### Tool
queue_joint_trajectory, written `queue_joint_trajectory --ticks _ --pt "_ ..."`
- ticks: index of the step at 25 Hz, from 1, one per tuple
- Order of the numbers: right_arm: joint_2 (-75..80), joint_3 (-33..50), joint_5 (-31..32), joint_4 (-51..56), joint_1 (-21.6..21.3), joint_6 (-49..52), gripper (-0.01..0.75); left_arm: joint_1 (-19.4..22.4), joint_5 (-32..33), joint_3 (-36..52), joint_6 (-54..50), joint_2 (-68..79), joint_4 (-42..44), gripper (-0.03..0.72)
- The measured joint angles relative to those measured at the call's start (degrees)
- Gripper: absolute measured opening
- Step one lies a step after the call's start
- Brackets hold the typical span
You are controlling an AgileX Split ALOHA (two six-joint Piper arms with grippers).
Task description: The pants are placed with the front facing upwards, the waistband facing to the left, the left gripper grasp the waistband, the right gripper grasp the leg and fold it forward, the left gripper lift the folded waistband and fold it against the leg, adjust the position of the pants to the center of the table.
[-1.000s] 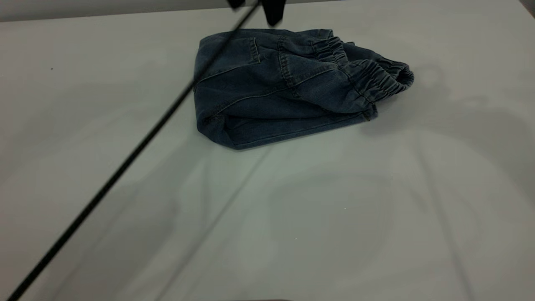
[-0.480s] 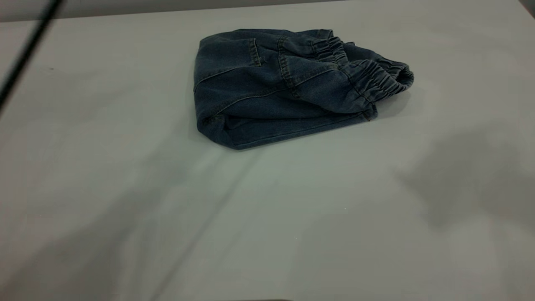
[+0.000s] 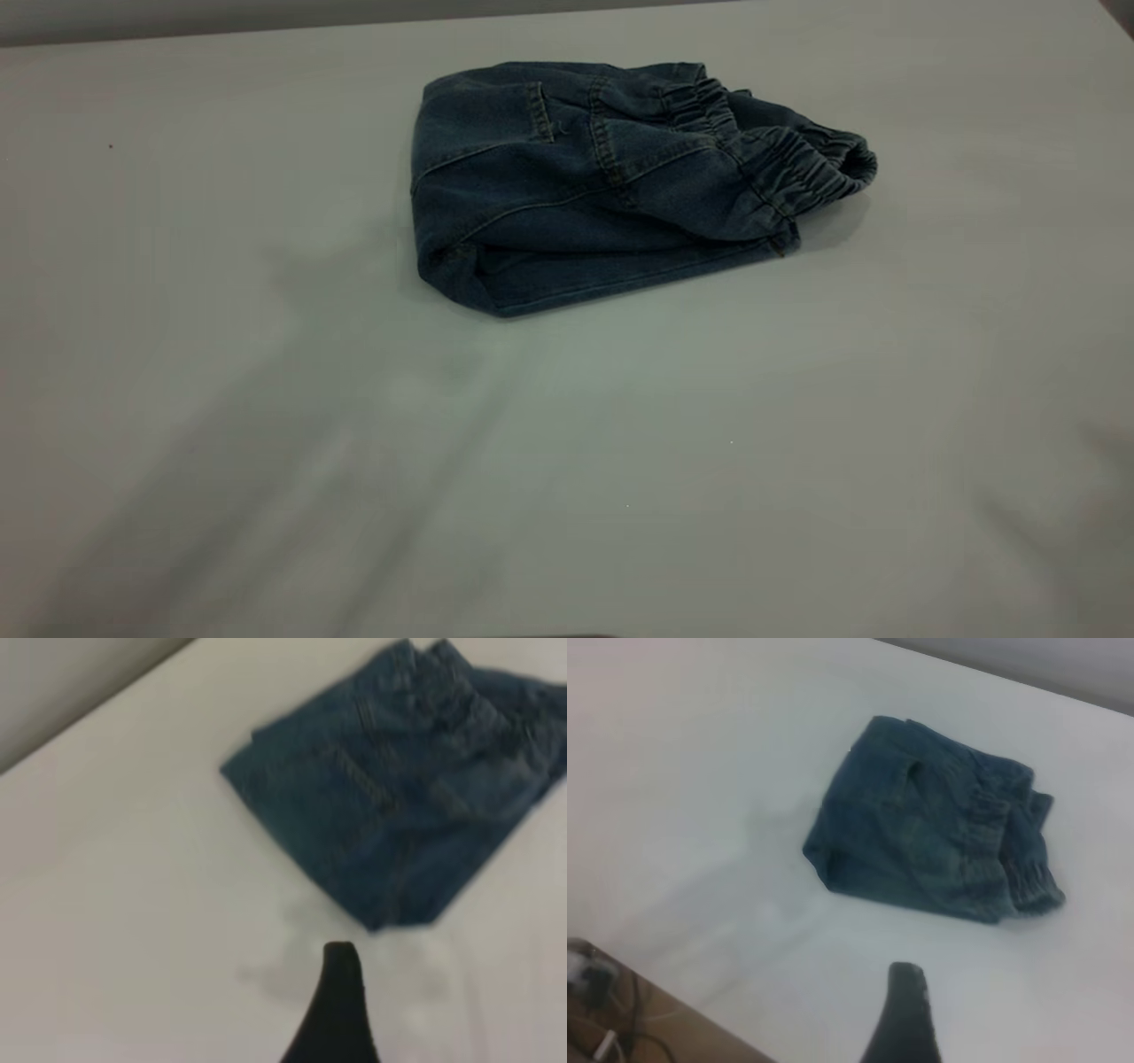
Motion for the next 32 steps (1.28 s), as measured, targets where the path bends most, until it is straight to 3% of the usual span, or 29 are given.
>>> queue_joint_trajectory --ticks 12,22,32 --pt "-29.7 23.1 0.8 -2.7 0.0 0.4 0.514 0.0 0.0 31.4 -0.1 -31.6 -0.1 0.587" --pt "-43.5 31.9 0.8 -9.3 0.0 2.8 0.514 0.0 0.0 48.5 1.1 -49.5 -0.1 0.587" --pt "-47.7 42.4 0.8 -10.0 0.0 2.9 0.514 0.0 0.0 61.0 1.1 -66.8 -0.6 0.587"
